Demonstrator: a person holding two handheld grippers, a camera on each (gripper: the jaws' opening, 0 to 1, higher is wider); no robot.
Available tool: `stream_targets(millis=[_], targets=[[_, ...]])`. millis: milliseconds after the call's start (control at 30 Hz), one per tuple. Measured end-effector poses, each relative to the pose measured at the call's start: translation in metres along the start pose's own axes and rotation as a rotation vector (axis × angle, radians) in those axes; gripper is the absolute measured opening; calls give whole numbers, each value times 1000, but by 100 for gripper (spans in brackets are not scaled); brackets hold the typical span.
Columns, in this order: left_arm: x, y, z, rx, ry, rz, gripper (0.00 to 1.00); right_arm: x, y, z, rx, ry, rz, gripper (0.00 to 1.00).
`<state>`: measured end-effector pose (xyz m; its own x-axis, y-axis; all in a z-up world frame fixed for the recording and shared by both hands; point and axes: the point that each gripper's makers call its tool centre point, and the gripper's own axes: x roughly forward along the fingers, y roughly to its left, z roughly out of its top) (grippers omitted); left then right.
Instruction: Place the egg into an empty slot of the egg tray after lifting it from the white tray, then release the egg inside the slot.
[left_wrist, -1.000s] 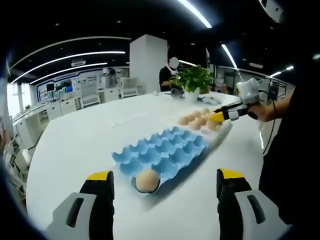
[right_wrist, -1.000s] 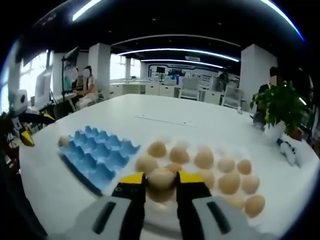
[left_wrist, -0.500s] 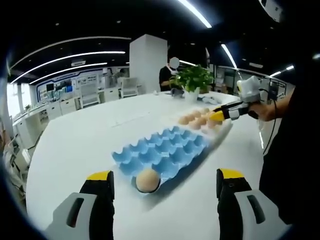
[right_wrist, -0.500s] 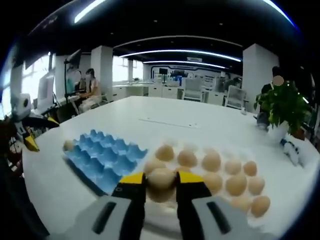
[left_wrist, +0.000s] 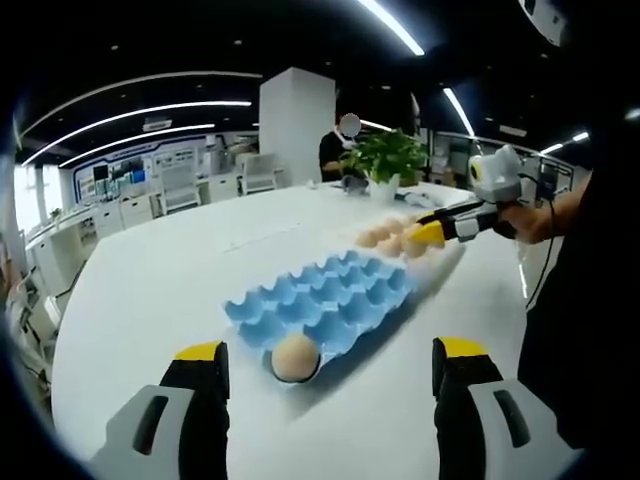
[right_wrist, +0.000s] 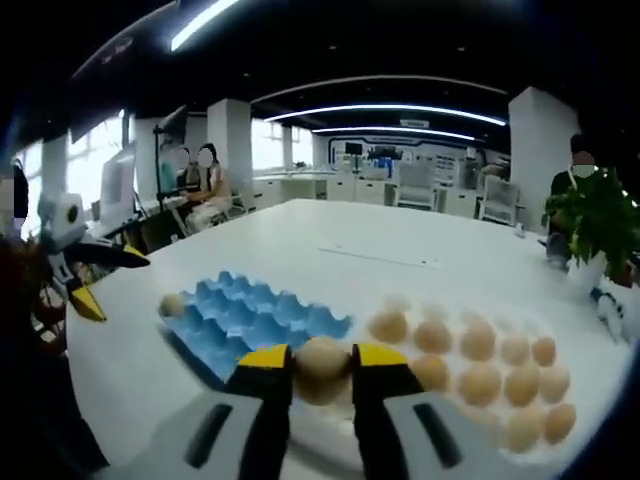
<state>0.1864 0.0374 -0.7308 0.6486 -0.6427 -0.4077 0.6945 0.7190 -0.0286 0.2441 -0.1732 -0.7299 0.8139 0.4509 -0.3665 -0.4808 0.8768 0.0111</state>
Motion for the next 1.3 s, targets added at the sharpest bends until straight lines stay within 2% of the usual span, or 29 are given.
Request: stream_targets(millis=[367,733,1033,1300], targets=[[-3,2,-1,-9,-3,12,85,20,40,10,-9,-16,106,22],[-4,4,-1,-4,1,23,84,45,91,23,-36,-39,232,22],[-5,4,-2,-6,0,25,84,60,124,19,-69,-23,325,22],[-5,5,-1,-12,0,21,84,71,140,13,-92,-11,367,22]])
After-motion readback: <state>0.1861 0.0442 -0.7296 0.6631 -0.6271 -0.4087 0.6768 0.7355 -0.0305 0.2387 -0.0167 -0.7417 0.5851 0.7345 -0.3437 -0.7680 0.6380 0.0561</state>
